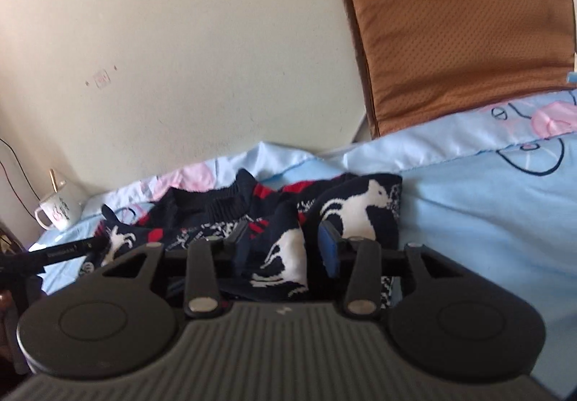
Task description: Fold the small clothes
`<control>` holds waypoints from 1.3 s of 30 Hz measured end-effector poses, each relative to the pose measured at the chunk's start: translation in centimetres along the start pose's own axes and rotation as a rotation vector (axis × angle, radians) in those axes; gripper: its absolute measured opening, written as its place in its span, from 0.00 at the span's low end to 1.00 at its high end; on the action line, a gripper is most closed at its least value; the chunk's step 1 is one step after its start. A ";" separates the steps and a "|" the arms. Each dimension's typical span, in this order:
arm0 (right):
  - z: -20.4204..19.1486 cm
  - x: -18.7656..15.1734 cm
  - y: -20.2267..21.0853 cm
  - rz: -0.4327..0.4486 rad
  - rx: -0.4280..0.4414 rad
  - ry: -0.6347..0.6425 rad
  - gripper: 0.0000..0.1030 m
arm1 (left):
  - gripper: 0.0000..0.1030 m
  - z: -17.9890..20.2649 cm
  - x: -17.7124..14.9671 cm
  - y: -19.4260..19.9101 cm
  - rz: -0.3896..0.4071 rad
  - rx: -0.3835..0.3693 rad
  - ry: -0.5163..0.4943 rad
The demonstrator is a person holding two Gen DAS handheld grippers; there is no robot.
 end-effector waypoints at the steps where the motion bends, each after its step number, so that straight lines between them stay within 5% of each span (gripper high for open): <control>1: -0.4 0.0 1.1 0.012 0.007 0.019 0.44 | 0.58 -0.3 0.4 0.5 0.014 0.006 0.009; 5: -0.4 -1.7 5.5 0.022 0.001 0.111 0.44 | 0.58 -1.3 2.4 3.4 0.063 0.012 0.058; 10: 2.0 -5.1 10.3 -0.087 0.019 0.082 0.44 | 0.58 -0.7 1.2 8.7 0.060 -0.078 0.037; 13: 2.9 -7.3 13.4 -0.123 0.052 0.051 0.44 | 0.58 -1.2 -1.6 12.7 0.054 -0.110 -0.023; 21: 5.0 -13.6 22.0 -0.208 0.167 -0.041 0.45 | 0.64 1.9 -13.5 25.0 -0.057 -0.383 -0.123; 31: 7.3 -19.4 26.6 -0.314 0.248 -0.141 0.46 | 0.67 2.3 -23.4 31.2 -0.227 -0.456 0.047; 33: 6.9 -20.2 26.5 -0.321 0.285 -0.147 0.46 | 0.50 3.1 -23.6 31.5 -0.239 -0.472 0.040; 34: 6.7 -20.4 26.3 -0.323 0.300 -0.146 0.45 | 0.21 3.4 -23.6 31.4 -0.254 -0.483 0.041; 35: 6.4 -20.5 26.2 -0.320 0.307 -0.144 0.43 | 0.09 3.8 -23.8 31.2 -0.275 -0.490 0.042; 36: 6.1 -20.5 25.9 -0.321 0.310 -0.142 0.40 | 0.09 4.2 -23.9 31.0 -0.274 -0.478 0.036; 38: 5.7 -20.8 25.1 -0.335 0.295 -0.129 0.13 | 0.09 4.4 -23.3 31.2 -0.261 -0.484 0.033; 39: 5.9 -20.7 25.0 -0.336 0.289 -0.129 0.11 | 0.08 4.2 -22.5 31.4 -0.241 -0.506 0.060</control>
Point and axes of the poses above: each gripper's, at about its wrist camera, not at the fingertips, and y roughly against the way its jaws point, z to its right, x to its top, the point moved 10 cm from there along -y, roughly the way its jaws point, and after that the axes turned 14 degrees about -y, right-handed, at the moved point
